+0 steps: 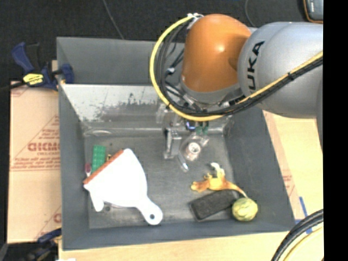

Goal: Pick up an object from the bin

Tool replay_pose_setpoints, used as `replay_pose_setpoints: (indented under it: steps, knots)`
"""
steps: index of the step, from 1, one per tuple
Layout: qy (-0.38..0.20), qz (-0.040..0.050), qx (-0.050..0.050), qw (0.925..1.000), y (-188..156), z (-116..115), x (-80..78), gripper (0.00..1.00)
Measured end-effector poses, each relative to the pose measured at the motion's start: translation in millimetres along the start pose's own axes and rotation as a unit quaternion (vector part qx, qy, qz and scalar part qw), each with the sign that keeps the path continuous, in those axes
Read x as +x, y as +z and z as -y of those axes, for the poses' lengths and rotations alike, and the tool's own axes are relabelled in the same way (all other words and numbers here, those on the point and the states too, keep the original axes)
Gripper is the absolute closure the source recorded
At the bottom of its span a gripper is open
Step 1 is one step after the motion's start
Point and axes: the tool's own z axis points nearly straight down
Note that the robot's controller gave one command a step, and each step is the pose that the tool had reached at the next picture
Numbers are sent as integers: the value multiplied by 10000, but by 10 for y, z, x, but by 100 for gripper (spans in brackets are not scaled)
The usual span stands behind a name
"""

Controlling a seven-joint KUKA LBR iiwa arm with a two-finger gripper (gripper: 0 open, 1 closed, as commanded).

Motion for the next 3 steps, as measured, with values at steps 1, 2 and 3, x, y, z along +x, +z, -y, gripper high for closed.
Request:
replay_pose_setpoints:
  steps: [1,2,3]
  knots:
    - [13,41,-4,10000,-47,5,-15,0]
    - [-58,50,-12,10000,1154,-484,720,0]
    - [257,146,-18,9996,858,-713,-67,0]
